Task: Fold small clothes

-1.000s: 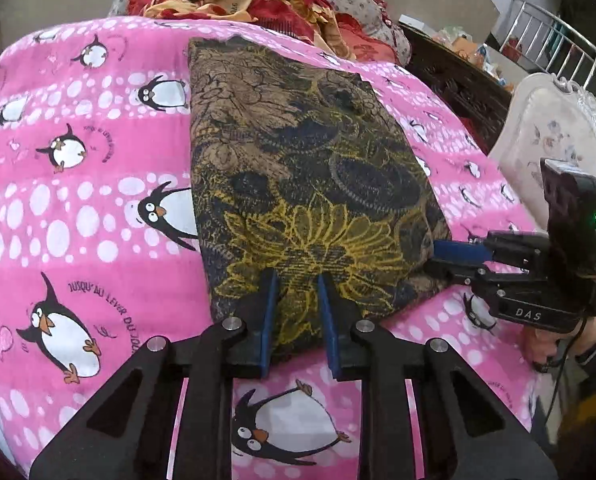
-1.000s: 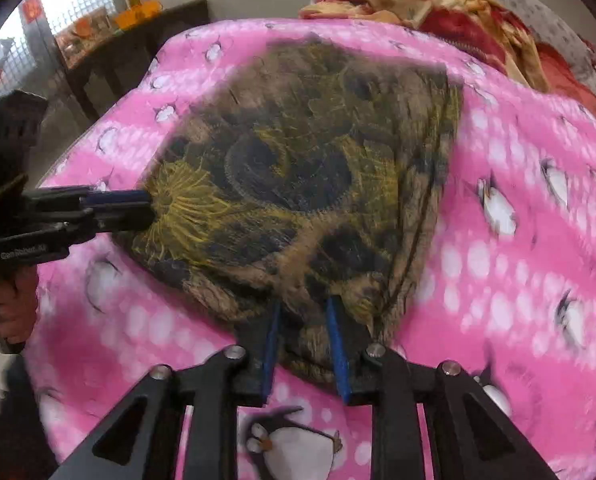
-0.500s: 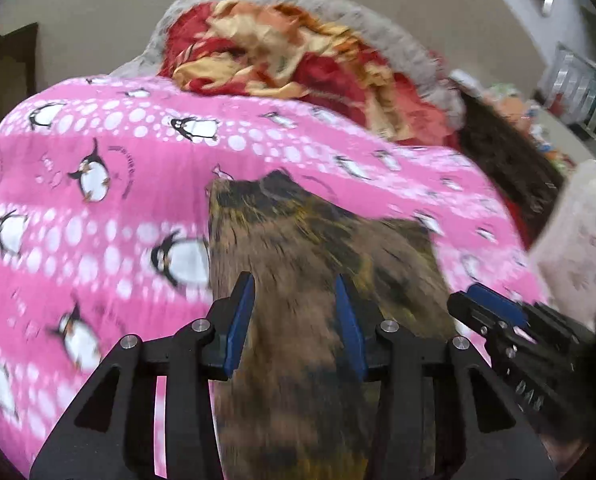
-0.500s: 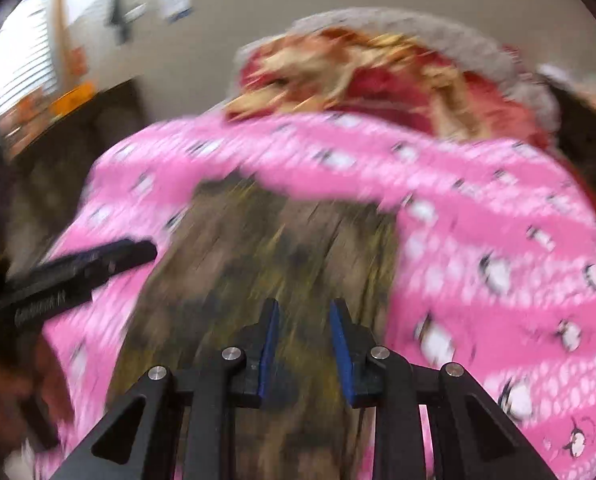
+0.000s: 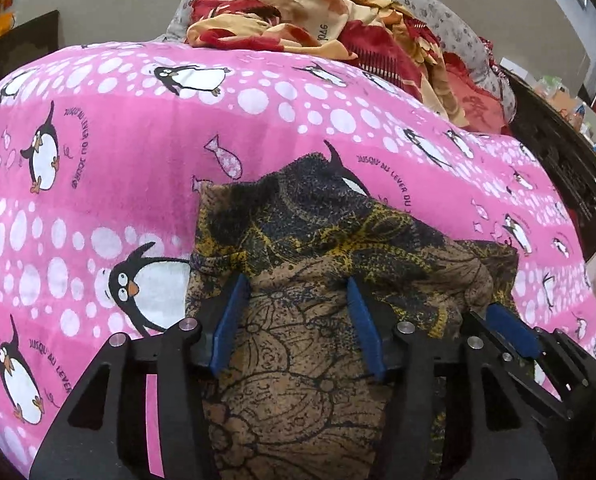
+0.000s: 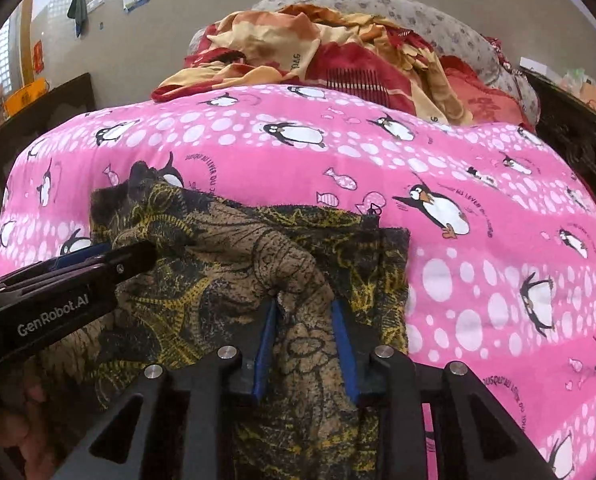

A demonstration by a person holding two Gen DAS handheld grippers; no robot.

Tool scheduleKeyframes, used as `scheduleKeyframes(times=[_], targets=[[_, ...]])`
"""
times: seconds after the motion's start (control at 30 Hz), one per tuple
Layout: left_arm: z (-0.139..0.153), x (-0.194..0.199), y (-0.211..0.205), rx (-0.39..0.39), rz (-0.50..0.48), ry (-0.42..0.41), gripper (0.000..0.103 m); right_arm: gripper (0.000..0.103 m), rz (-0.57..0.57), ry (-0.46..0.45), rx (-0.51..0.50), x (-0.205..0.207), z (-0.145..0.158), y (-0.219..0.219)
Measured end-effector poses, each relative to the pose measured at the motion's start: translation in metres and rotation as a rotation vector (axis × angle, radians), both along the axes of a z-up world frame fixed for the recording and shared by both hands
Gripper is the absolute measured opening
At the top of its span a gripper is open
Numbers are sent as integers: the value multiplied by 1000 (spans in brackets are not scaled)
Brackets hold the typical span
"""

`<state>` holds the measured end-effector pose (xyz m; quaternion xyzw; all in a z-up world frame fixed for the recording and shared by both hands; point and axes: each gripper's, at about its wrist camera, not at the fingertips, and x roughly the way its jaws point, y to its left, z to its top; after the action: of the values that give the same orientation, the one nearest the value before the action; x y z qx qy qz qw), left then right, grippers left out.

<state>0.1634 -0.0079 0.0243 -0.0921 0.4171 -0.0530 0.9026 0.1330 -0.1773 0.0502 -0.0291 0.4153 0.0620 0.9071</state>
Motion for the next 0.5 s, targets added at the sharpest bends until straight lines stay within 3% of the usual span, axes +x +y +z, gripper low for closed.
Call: scheduleKeyframes(times=[0.17,0.5], targets=[[2,1,-6,47,3,-4,54,28,-1,-2,12,2,-1,-1],[3,1,-9,46,0,-8,55,28,-1,-4,18,1,0,0]])
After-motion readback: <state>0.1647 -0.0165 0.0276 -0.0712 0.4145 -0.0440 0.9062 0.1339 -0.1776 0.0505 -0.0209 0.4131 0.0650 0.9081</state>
